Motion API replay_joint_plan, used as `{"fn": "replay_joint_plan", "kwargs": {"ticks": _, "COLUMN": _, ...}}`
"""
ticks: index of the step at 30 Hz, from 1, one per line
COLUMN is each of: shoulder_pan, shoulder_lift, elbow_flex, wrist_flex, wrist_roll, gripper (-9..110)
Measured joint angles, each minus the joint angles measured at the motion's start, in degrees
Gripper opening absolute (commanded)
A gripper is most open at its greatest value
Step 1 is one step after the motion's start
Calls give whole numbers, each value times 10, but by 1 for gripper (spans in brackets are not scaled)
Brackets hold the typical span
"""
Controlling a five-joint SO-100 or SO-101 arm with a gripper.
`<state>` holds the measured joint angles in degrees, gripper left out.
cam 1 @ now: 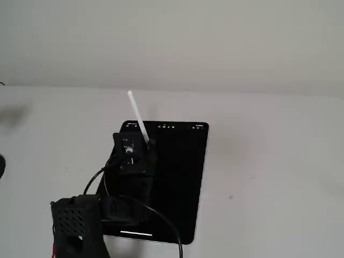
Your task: Draw a line in the middle of the ipad using the apple pencil
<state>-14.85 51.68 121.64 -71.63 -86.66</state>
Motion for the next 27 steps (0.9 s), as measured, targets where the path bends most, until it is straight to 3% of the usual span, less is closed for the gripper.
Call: {"fn": "replay_joint_plan", "kwargs": {"ticks": 27, "shoulder_pan": -10, "shoulder_lift": 5, "elbow_flex": 73, "wrist_flex": -58, "wrist_roll": -4, "gripper": 0}}
